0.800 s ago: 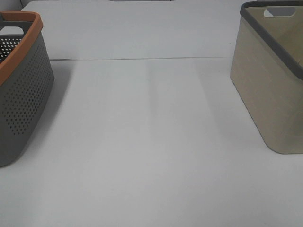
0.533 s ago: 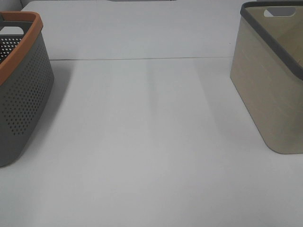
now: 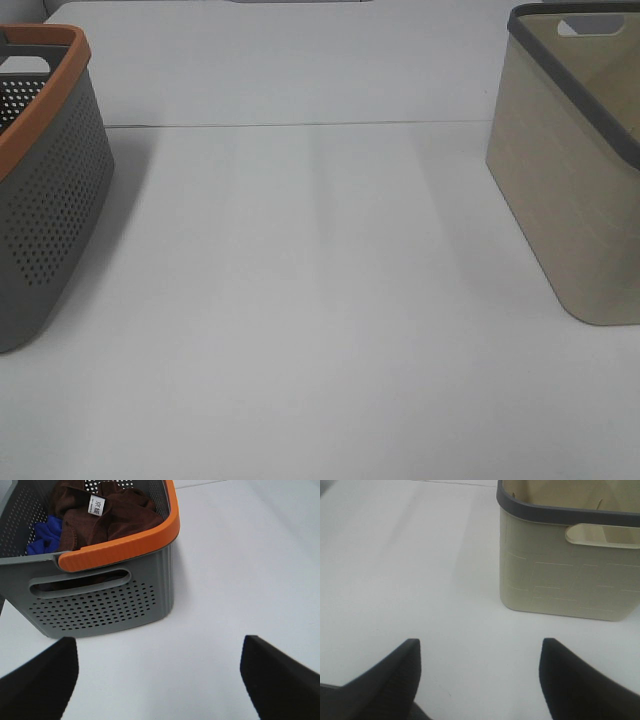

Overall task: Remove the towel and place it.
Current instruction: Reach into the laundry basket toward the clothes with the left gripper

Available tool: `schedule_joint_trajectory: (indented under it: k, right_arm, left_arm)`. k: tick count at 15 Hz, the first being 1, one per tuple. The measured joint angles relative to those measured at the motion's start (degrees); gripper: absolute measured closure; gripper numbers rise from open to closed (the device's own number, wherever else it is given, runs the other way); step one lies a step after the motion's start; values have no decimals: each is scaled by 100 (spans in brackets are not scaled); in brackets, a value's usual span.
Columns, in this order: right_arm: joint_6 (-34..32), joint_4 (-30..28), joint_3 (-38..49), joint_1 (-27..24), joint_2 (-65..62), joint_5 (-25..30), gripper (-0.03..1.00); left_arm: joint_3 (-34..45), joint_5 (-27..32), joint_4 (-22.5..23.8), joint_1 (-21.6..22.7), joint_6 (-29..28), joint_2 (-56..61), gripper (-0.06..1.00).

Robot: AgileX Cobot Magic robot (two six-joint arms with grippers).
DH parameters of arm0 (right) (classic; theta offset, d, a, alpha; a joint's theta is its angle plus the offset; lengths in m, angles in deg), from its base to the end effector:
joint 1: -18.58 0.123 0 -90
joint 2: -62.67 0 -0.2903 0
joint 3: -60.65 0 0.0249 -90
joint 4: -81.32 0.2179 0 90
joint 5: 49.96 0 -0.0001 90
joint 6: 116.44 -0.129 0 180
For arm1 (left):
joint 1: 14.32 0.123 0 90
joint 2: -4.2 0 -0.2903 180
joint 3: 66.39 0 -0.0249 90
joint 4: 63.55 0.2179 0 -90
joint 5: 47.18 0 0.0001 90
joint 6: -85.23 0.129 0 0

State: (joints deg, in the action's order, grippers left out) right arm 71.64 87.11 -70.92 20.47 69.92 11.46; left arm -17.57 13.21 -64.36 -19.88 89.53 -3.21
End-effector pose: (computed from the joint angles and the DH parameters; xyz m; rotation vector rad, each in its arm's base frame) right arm -0.0080 0.0112 0.2447 -0.1833 2.0318 0.0532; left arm -0.0054 -0.0011 0.2444 0.1755 2.0279 -0.0307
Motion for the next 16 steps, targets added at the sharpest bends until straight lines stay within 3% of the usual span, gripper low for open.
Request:
schedule_joint_trajectory:
  k: [16]
  right_arm:
    - [0, 0, 0, 0, 0, 0, 32]
  left_arm:
    - [0, 0, 0, 0, 0, 0, 11]
